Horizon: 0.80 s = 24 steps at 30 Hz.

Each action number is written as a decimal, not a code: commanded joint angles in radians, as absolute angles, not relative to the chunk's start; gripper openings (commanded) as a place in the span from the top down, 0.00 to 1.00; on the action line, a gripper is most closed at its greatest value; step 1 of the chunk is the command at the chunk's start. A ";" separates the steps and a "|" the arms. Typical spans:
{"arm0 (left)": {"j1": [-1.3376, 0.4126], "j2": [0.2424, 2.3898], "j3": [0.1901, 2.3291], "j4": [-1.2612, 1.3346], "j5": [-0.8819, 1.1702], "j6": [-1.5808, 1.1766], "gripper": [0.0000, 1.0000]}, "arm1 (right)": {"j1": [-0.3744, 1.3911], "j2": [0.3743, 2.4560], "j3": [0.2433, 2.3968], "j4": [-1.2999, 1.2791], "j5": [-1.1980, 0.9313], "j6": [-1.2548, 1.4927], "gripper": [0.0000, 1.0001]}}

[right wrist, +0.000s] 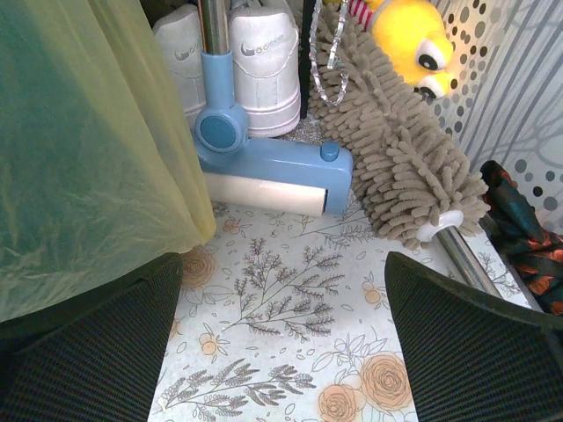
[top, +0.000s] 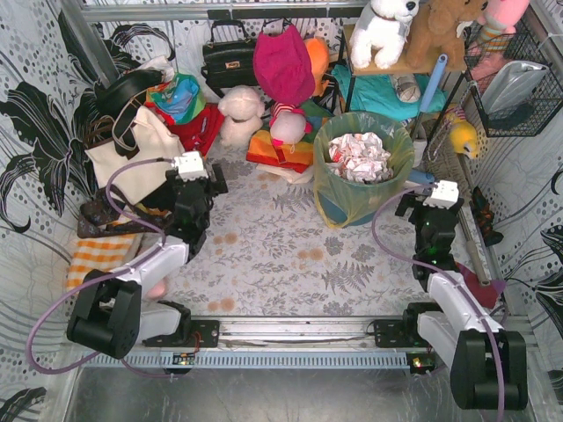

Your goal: Tie the trash bag

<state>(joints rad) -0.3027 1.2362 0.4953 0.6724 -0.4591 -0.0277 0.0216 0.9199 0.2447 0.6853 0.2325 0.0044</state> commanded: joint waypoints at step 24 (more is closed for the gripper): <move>-0.542 1.292 1.189 -0.173 -0.396 -0.450 0.02 | 0.015 0.871 0.910 -0.187 0.261 0.197 0.02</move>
<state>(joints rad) -0.4747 1.2625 1.0973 -0.1028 -0.4118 -0.3912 0.0216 0.8749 0.8146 -0.1055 0.3046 0.1665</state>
